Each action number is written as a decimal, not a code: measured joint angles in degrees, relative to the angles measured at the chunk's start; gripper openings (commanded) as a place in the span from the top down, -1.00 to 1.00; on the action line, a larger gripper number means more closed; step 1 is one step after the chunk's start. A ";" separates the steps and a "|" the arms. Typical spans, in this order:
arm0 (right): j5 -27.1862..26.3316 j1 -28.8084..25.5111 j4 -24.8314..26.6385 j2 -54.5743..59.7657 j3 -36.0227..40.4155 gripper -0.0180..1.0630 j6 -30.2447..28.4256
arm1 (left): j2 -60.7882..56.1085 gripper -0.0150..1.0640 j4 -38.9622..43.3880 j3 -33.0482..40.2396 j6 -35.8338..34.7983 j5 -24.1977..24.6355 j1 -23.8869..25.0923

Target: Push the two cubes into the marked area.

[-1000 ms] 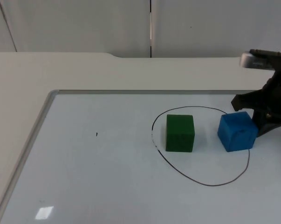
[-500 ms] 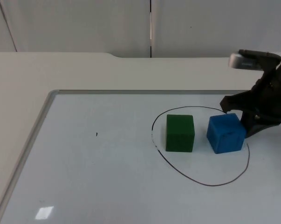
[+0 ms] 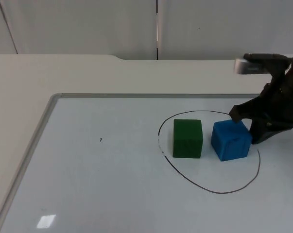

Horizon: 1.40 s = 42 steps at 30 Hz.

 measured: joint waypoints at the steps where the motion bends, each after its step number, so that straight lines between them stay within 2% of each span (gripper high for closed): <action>1: 0.10 -0.22 -0.15 -0.52 0.00 0.96 0.00 | 0.00 0.97 0.00 0.00 0.00 0.00 0.00; 8: 0.20 -1.56 -1.37 -7.79 0.00 0.96 0.00 | 0.00 0.97 0.00 0.00 0.00 0.00 0.00; 11: 0.20 -1.72 -3.47 -16.15 0.00 0.96 0.11 | 0.00 0.97 0.00 0.00 0.00 0.00 0.00; 23: -0.17 -1.72 -3.83 -38.11 0.00 0.96 -2.33 | 0.00 0.97 1.26 0.00 0.00 0.00 0.00; 29: -0.27 -1.72 -3.83 -44.20 0.44 0.96 -4.38 | 0.00 0.97 1.26 0.00 0.00 0.00 0.00; 32: -0.41 -1.72 -3.83 -46.80 1.99 0.96 -4.78 | 0.00 0.97 1.26 0.00 0.00 0.00 0.00; 42: -1.86 -1.72 -3.83 -58.58 16.24 0.96 -6.23 | 0.00 0.97 1.26 0.00 0.00 0.00 0.00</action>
